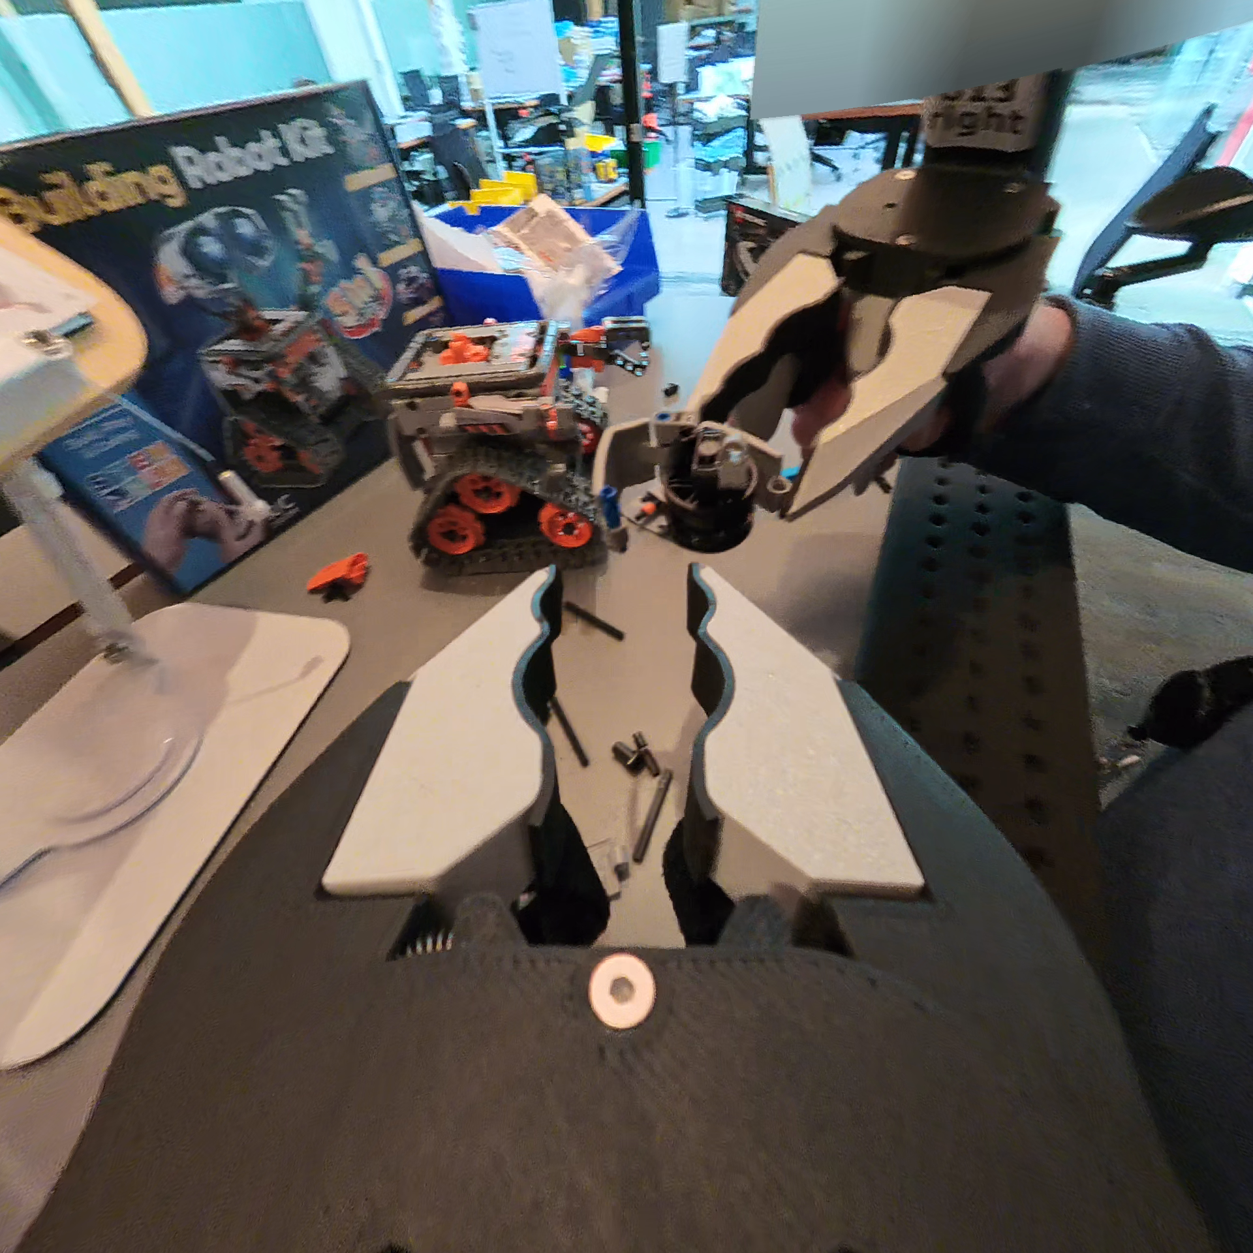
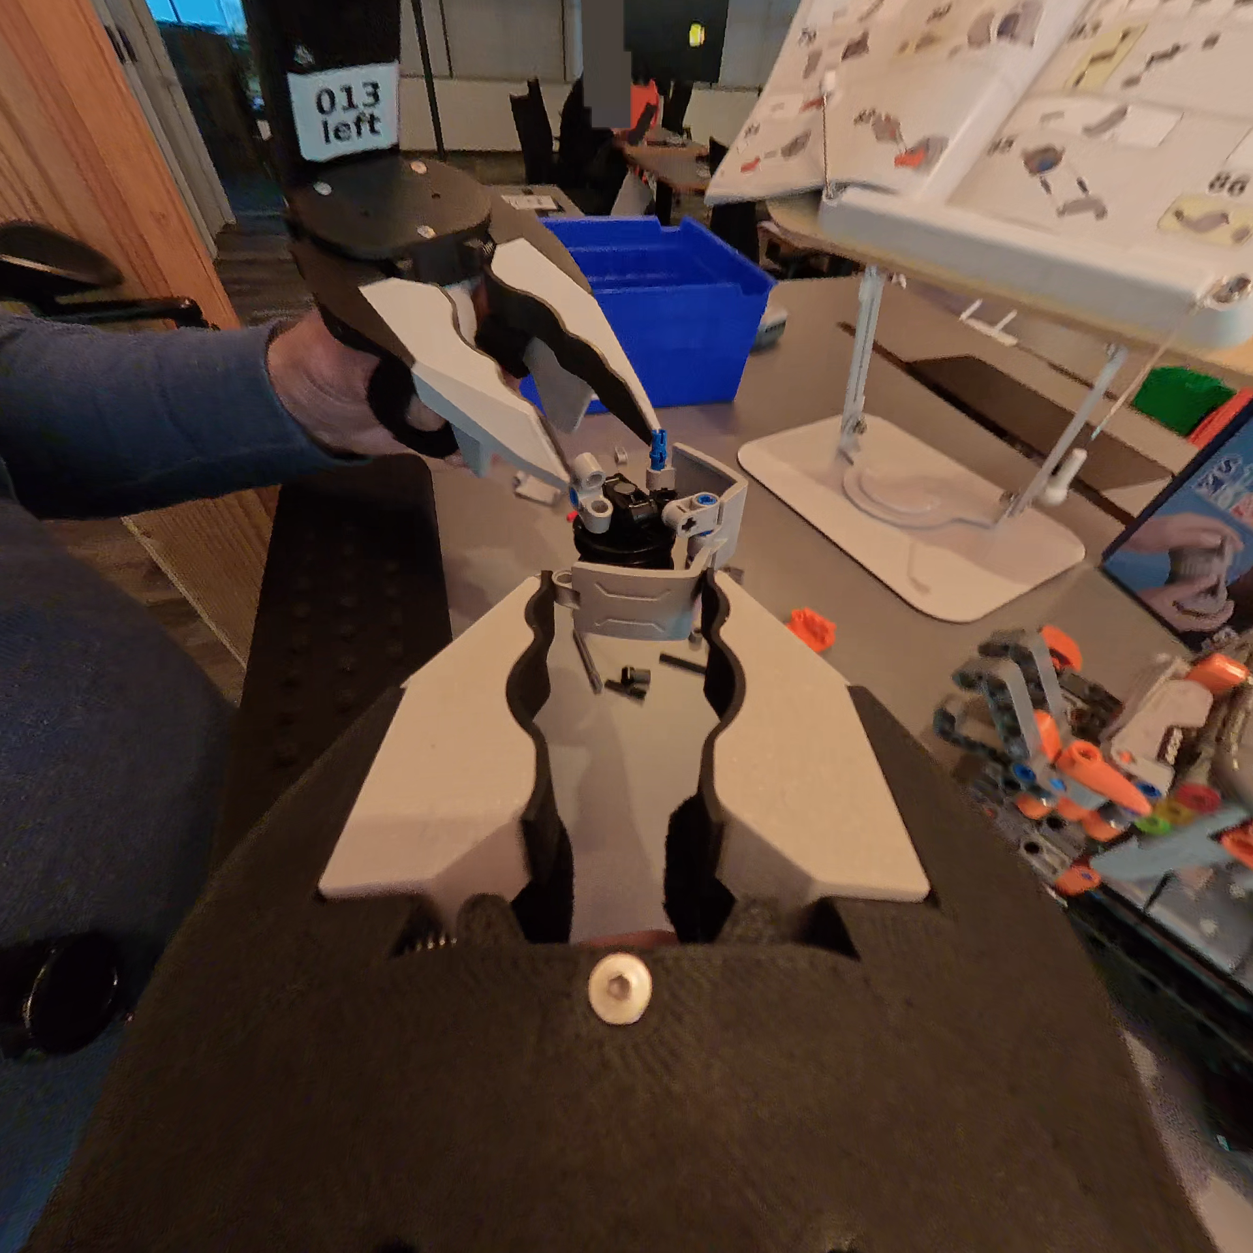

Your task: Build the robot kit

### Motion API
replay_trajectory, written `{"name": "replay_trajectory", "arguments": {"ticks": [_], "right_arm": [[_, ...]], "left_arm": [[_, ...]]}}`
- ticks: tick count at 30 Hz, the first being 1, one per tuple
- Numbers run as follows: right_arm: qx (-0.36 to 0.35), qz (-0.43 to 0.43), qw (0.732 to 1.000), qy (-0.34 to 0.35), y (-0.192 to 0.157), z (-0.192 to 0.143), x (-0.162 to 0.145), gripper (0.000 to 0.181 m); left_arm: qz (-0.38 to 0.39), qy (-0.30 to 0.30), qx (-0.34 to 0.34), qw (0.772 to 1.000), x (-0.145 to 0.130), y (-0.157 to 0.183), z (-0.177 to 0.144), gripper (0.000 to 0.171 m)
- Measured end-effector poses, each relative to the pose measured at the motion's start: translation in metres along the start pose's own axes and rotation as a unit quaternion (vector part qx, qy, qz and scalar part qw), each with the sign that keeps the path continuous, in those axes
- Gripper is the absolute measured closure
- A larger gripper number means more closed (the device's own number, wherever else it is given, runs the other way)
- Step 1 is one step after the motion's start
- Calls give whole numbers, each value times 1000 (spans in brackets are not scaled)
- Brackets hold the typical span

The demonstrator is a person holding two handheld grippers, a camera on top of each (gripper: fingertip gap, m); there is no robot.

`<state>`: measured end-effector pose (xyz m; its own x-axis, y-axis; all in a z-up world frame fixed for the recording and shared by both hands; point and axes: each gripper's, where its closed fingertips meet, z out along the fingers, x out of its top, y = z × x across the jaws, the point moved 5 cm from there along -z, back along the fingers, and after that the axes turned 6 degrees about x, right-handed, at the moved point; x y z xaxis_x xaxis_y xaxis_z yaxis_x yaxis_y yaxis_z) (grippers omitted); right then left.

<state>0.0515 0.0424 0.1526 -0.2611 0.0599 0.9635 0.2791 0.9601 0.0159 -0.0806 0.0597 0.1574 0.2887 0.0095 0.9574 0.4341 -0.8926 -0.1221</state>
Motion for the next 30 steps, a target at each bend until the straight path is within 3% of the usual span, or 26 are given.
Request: {"name": "replay_trajectory", "arguments": {"ticks": [7, 13, 18, 25, 30], "right_arm": [[35, -30, 999, 29, -16, 27, 21, 140], [63, -24, 996, 54, -19, 43, 31, 140], [82, -8, 993, 82, -19, 52, 37, 140], [104, 31, 985, 134, -14, 63, 49, 140], [111, 81, 972, 190, -5, 69, 58, 140]], "left_arm": [[-18, 29, 0, 999, 4, -9, -14, 139], [-19, 64, 3, 998, 11, -13, -24, 162], [-28, 80, 9, 996, 15, -21, -33, 164], [-44, 102, 23, 994, 20, -32, -45, 163], [-67, 136, 25, 988, 25, -43, -58, 145]]}}
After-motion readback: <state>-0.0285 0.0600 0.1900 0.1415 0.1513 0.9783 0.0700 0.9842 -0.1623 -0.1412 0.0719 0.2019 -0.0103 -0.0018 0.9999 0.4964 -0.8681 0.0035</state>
